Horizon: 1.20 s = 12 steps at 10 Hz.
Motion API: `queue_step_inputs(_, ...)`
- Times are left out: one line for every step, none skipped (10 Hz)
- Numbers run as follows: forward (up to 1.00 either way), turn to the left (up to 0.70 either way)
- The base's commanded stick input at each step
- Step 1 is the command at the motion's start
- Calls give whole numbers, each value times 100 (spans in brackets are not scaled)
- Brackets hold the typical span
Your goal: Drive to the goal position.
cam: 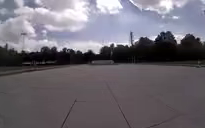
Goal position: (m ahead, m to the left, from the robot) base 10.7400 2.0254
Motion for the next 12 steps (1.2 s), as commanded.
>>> queue_step_inputs(70, 0)
queue_step_inputs(70, 0)
queue_step_inputs(70, 0)
queue_step_inputs(70, 0)
queue_step_inputs(70, 0)
queue_step_inputs(70, 0)
queue_step_inputs(70, 0)
queue_step_inputs(70, 0)
queue_step_inputs(70, 0)
queue_step_inputs(70, 0)
queue_step_inputs(70, -13)
queue_step_inputs(70, -29)
